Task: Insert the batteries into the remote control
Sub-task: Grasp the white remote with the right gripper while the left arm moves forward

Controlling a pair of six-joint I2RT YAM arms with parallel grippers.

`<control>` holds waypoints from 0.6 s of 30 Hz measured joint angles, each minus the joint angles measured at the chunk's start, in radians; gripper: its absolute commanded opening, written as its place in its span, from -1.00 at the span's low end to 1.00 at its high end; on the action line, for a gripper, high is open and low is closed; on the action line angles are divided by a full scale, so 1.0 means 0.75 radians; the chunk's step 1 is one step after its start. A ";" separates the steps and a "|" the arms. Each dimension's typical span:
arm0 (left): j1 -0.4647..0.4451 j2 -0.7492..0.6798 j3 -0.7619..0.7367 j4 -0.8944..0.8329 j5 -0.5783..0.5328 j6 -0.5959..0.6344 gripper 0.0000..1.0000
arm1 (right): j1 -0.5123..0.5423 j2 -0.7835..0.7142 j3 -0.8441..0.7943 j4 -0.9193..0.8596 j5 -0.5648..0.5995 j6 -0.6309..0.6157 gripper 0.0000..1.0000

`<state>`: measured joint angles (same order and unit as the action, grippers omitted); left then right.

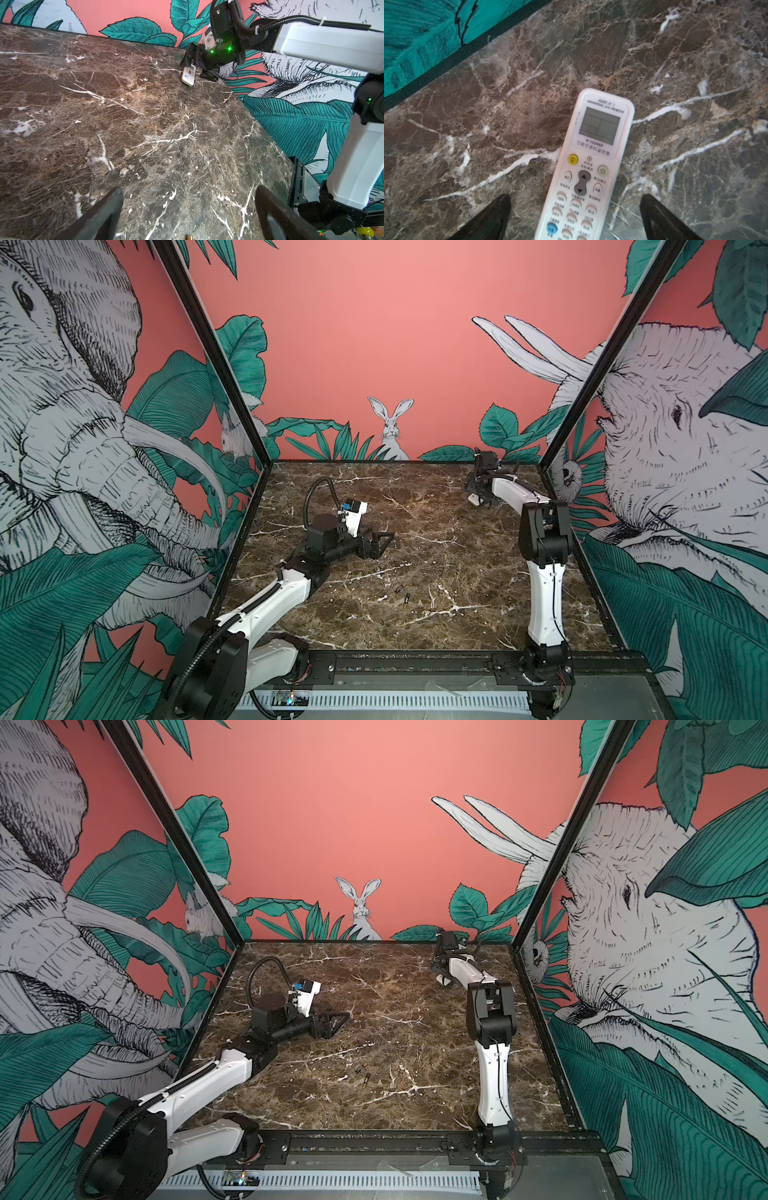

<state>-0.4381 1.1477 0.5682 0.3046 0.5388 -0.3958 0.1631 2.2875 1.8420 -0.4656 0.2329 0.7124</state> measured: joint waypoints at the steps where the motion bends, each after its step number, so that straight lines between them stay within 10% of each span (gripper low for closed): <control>1: 0.000 0.000 -0.004 0.002 -0.001 -0.001 0.99 | 0.001 0.005 0.000 -0.007 -0.001 0.004 0.91; 18: 0.000 -0.067 -0.048 0.026 -0.055 0.001 0.97 | 0.004 0.068 0.023 -0.033 -0.002 0.070 0.33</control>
<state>-0.4381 1.0973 0.5323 0.3244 0.4976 -0.3954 0.1658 2.3386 1.8591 -0.4904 0.2314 0.7647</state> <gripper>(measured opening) 0.987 0.705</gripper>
